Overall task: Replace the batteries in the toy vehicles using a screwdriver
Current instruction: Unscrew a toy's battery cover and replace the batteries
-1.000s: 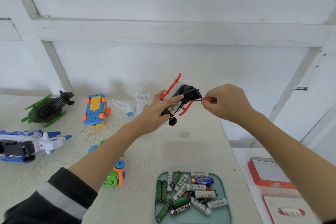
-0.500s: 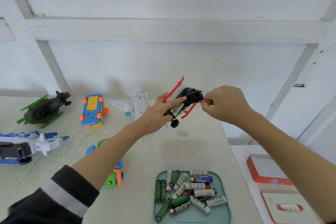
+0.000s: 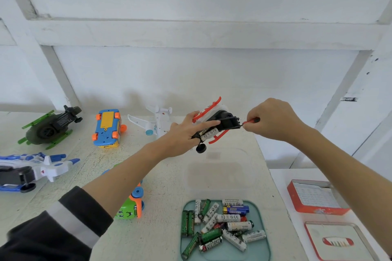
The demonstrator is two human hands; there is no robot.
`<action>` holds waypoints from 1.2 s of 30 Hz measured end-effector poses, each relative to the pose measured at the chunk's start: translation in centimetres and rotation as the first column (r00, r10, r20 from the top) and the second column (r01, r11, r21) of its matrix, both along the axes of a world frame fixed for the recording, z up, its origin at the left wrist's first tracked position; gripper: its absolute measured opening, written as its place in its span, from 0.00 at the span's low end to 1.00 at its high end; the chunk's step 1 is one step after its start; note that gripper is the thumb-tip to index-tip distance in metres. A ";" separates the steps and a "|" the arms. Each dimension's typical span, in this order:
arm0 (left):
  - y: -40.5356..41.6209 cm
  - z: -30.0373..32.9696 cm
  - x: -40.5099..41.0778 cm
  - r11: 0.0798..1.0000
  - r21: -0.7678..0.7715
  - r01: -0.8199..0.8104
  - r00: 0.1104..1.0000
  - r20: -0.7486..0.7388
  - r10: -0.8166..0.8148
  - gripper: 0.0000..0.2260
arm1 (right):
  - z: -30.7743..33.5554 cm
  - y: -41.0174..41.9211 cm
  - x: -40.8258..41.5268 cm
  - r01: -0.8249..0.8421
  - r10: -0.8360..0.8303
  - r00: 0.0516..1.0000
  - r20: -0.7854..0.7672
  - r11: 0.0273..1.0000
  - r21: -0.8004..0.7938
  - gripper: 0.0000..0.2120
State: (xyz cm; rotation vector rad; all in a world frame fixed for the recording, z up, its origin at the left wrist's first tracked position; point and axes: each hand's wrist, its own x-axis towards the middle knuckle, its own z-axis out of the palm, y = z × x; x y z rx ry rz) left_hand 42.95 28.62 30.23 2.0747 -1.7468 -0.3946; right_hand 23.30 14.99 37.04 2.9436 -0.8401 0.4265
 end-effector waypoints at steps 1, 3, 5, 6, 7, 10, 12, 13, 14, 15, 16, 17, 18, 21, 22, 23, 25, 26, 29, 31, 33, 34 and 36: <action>0.0 -0.1 0.0 1.000 0.000 0.003 1.000 0.013 -0.003 0.34 | -0.1 -0.1 -0.1 0.001 -0.001 1.000 -0.004 1.000 0.011 0.11; -0.1 -0.3 0.0 1.000 -0.001 0.009 0.999 0.033 -0.009 0.34 | -0.2 -0.2 -0.3 0.008 -0.008 1.000 -0.013 1.000 0.023 0.11; -0.1 -0.3 0.1 1.000 -0.004 0.014 0.999 0.037 -0.014 0.34 | -0.2 -0.2 -0.4 0.018 -0.018 1.000 -0.001 0.999 0.027 0.11; -0.2 -0.2 0.1 1.000 -0.004 0.016 0.999 0.038 -0.016 0.34 | -0.2 -0.1 -0.5 0.021 -0.022 1.000 0.004 0.999 0.027 0.11; -0.2 -0.1 0.1 1.000 -0.003 0.019 0.999 0.043 -0.019 0.33 | -0.3 -0.1 -0.5 0.021 -0.021 1.000 0.001 0.999 0.028 0.11; -0.4 0.2 0.0 1.000 0.008 0.024 0.998 0.056 -0.025 0.33 | -0.3 0.1 -0.4 -0.006 0.006 1.000 -0.022 0.999 0.036 0.10; -0.4 0.4 -0.1 0.999 0.008 0.031 0.999 0.039 -0.032 0.33 | -0.1 0.2 -0.3 -0.015 0.015 1.000 0.000 0.999 0.037 0.10; -0.5 0.4 -0.1 0.999 0.009 0.036 0.999 0.022 -0.036 0.33 | -0.1 0.2 -0.3 -0.018 0.017 1.000 0.021 0.999 0.037 0.11; -0.6 0.4 -0.1 0.999 0.008 0.038 0.999 0.004 -0.038 0.34 | 0.0 0.2 -0.2 -0.021 0.019 0.999 0.043 0.999 0.036 0.12; -0.7 0.3 0.0 0.999 0.005 0.036 0.999 -0.025 -0.036 0.34 | 0.1 0.3 -0.1 -0.024 0.022 0.998 0.064 0.999 0.031 0.12; -0.8 0.2 0.0 1.000 0.000 0.030 0.997 -0.078 -0.030 0.35 | 0.0 0.3 0.0 -0.025 0.023 0.996 0.083 0.999 0.023 0.13; -0.8 0.1 0.1 1.000 -0.011 0.019 0.986 -0.164 -0.021 0.35 | -0.1 0.3 0.1 -0.023 0.021 0.994 0.103 1.000 0.011 0.14; -0.9 0.0 0.1 1.000 -0.028 0.006 0.962 -0.272 -0.014 0.34 | -0.2 0.4 0.3 -0.018 0.019 0.992 0.124 1.000 -0.003 0.15; -0.8 0.1 0.0 0.995 -0.089 -0.039 0.865 -0.501 -0.011 0.32 | -0.7 0.6 0.5 -0.001 0.009 0.979 0.203 0.999 -0.035 0.15; -0.7 0.1 0.0 0.993 -0.104 -0.052 0.844 -0.536 -0.012 0.32 | -0.8 0.7 0.6 0.003 0.007 0.974 0.226 0.999 -0.043 0.15; -0.8 0.2 0.0 0.991 -0.119 -0.062 0.826 -0.564 -0.016 0.32 | -1.0 0.8 0.7 0.007 0.006 0.970 0.244 0.999 -0.050 0.15; -0.7 0.2 0.0 0.987 -0.142 -0.076 0.788 -0.615 -0.027 0.32 | -1.2 1.0 0.9 0.001 0.014 0.961 0.276 0.999 -0.054 0.14; -0.6 0.3 0.0 0.985 -0.151 -0.082 0.771 -0.636 -0.033 0.31 | -1.3 1.1 1.1 -0.006 0.020 0.957 0.290 0.999 -0.051 0.15; -0.4 0.6 0.0 0.981 -0.168 -0.094 0.742 -0.669 -0.043 0.31 | -1.2 1.2 1.3 -0.010 0.019 0.950 0.310 1.000 -0.030 0.15; -0.2 0.7 0.0 0.981 -0.167 -0.099 0.732 -0.680 -0.042 0.30 | -1.1 1.3 1.4 -0.007 0.014 0.953 0.304 1.000 -0.025 0.15; -0.1 0.8 -0.1 0.980 -0.165 -0.108 0.725 -0.687 -0.036 0.29 | -1.1 1.6 1.4 -0.006 0.015 0.956 0.293 0.999 -0.032 0.17; -0.1 0.8 -0.2 0.979 -0.165 -0.117 0.724 -0.689 -0.029 0.29 | -1.1 1.8 1.5 0.000 0.013 0.957 0.291 0.999 -0.042 0.17; 0.0 0.9 -0.4 0.976 -0.166 -0.140 0.721 -0.693 -0.014 0.29 | -0.9 2.2 1.5 0.021 0.001 0.958 0.287 0.997 -0.073 0.18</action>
